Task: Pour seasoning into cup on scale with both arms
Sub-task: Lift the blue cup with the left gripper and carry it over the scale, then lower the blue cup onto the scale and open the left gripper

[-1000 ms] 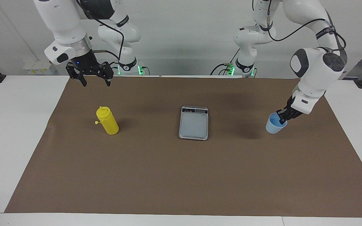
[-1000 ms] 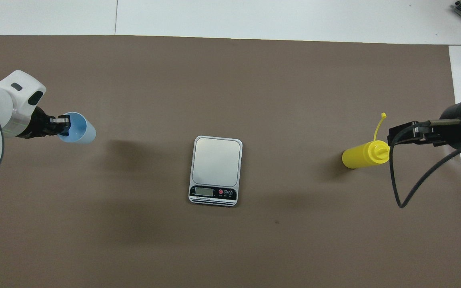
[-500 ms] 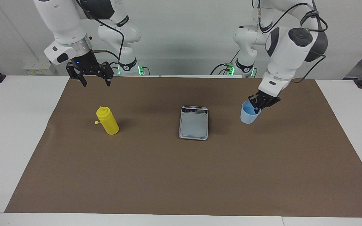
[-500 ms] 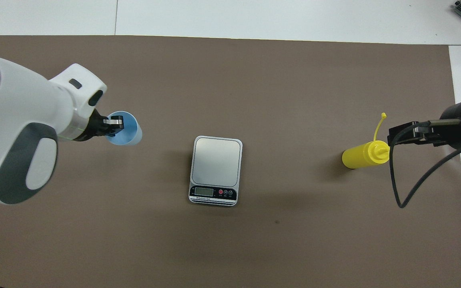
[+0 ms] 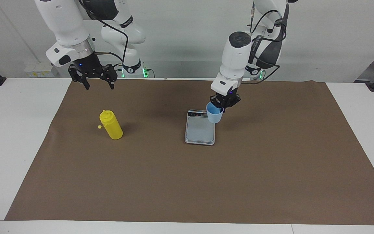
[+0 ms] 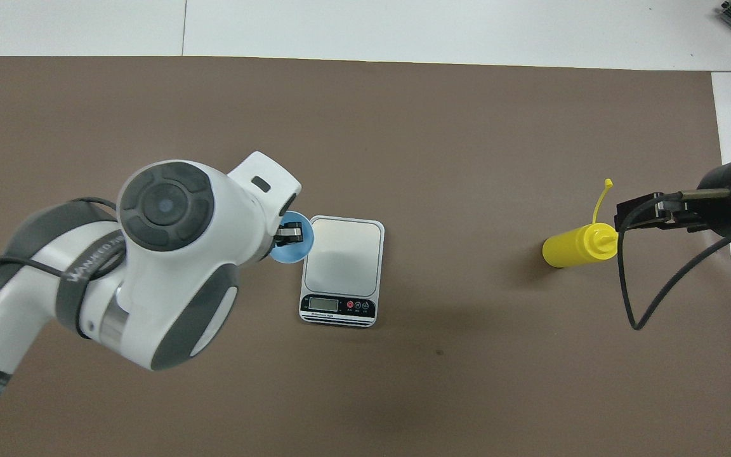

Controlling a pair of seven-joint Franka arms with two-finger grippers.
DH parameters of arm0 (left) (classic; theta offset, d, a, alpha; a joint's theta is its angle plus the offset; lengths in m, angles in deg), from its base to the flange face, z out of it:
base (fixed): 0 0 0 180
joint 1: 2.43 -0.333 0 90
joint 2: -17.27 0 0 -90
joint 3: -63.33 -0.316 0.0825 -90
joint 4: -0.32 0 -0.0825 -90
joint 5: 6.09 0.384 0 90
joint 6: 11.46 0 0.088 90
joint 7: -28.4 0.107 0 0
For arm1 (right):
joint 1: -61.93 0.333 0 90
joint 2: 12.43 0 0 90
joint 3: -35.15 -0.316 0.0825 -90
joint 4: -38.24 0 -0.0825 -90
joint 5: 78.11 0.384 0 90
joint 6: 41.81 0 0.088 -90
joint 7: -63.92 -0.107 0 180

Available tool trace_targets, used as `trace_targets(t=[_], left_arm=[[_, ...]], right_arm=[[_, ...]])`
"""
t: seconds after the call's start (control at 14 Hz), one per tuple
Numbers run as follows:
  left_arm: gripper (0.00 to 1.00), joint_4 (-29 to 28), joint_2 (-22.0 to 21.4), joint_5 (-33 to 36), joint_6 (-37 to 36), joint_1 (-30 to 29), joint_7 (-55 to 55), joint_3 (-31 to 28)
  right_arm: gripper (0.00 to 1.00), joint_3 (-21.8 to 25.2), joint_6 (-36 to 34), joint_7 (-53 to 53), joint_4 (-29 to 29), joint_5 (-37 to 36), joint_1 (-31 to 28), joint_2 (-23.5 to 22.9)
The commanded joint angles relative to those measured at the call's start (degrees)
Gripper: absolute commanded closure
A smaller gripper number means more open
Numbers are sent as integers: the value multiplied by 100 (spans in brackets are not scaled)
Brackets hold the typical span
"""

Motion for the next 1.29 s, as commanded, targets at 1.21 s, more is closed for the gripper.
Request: trace_targets(t=[1.21], left_arm=[[90, -353, 590, 134, 1189, 418, -536, -103]], right_arm=[[0, -26, 26, 150, -138, 53, -78, 126]])
